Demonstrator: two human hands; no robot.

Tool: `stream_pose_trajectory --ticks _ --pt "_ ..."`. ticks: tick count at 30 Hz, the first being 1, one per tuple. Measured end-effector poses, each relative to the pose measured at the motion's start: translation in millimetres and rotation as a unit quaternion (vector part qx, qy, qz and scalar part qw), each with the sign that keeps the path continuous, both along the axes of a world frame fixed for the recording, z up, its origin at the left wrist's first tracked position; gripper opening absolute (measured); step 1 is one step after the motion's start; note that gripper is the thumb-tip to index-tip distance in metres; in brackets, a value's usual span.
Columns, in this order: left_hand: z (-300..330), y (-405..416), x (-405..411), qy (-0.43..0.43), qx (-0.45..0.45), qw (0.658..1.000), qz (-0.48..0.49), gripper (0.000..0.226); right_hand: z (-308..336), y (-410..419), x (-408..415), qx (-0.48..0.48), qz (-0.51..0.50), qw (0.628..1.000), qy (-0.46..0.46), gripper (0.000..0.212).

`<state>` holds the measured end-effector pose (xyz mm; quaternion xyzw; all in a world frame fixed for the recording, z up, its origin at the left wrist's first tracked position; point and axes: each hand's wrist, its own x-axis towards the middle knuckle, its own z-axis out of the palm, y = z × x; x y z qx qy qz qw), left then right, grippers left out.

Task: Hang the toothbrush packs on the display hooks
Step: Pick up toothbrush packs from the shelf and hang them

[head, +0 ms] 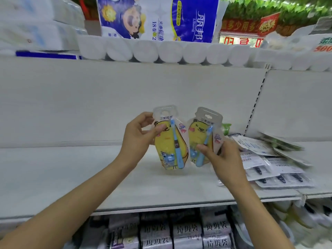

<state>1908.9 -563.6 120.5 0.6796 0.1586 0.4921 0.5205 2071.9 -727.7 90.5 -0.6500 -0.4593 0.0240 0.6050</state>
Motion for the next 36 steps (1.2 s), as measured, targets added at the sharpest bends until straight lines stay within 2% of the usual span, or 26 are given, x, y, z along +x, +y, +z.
stream_pose_trajectory --ticks 2,12,16,19,28,33,36 --pt "1 -7 -23 0.002 -0.009 0.999 0.036 0.019 -1 5 -10 -0.002 0.025 1.0 0.005 0.023" --pt "-13 -18 -139 0.027 -0.016 0.988 0.153 0.014 -7 44 -88 -0.011 0.184 0.981 0.054 0.02" --pt "-26 -13 -186 0.046 -0.061 0.98 0.186 0.013 -7 67 -128 -0.022 0.238 0.969 0.057 0.023" --pt "-34 -11 -227 0.065 -0.095 0.975 0.188 0.022 -8 87 -163 -0.036 0.272 0.961 0.047 0.024" --pt "-50 -6 -378 0.027 -0.137 0.96 0.242 0.065 -8 150 -308 -0.05 0.39 0.919 0.037 0.02" --pt "-60 7 -482 0.016 -0.129 0.946 0.295 0.064 -14 181 -410 -0.056 0.434 0.899 0.03 0.021" --pt "-62 17 -544 0.016 -0.126 0.937 0.325 0.053 -18 195 -469 -0.057 0.445 0.894 0.022 0.021"
